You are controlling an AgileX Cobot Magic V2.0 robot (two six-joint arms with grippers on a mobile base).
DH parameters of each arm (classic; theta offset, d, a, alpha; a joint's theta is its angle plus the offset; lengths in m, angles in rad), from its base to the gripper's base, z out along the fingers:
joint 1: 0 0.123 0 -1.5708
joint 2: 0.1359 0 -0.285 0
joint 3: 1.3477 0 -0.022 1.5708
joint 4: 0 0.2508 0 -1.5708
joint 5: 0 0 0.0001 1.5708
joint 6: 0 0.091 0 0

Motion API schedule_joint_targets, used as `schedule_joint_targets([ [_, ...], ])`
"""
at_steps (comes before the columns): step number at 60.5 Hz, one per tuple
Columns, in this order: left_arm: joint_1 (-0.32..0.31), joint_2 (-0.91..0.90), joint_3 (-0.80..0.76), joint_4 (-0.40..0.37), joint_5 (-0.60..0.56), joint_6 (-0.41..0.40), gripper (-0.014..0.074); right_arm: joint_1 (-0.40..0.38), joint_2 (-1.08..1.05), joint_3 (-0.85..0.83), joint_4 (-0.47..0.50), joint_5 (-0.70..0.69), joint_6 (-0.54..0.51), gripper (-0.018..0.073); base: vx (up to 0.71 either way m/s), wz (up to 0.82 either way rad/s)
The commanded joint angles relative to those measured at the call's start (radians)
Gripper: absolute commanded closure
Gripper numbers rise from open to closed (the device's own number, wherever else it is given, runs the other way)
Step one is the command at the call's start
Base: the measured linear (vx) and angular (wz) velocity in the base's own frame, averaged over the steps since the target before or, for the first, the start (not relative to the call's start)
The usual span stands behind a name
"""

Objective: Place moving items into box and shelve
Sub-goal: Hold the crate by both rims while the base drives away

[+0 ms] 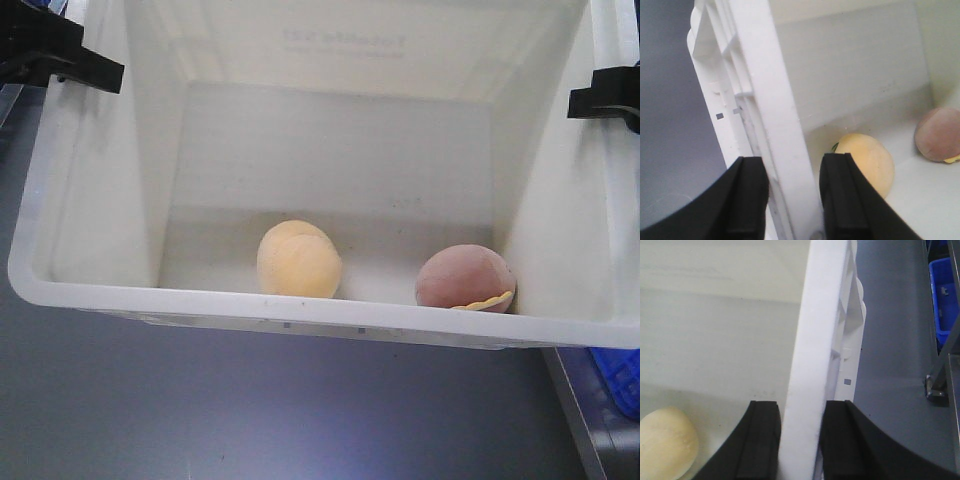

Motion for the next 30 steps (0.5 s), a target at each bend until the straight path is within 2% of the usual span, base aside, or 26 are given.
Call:
schedule_joint_targets([
  [1,-0.02,-0.039,-0.046,-0.196,-0.091,0.029,0.0603,0.01,-0.029,-0.045,0.14,-0.122,-0.018,0.0565,0.39,0.0],
  [30,-0.02,-0.039,-0.046,-0.196,-0.091,0.03,0.0603,0.01,-0.029,-0.045,0.14,-0.122,-0.018,0.0565,0.39,-0.03],
])
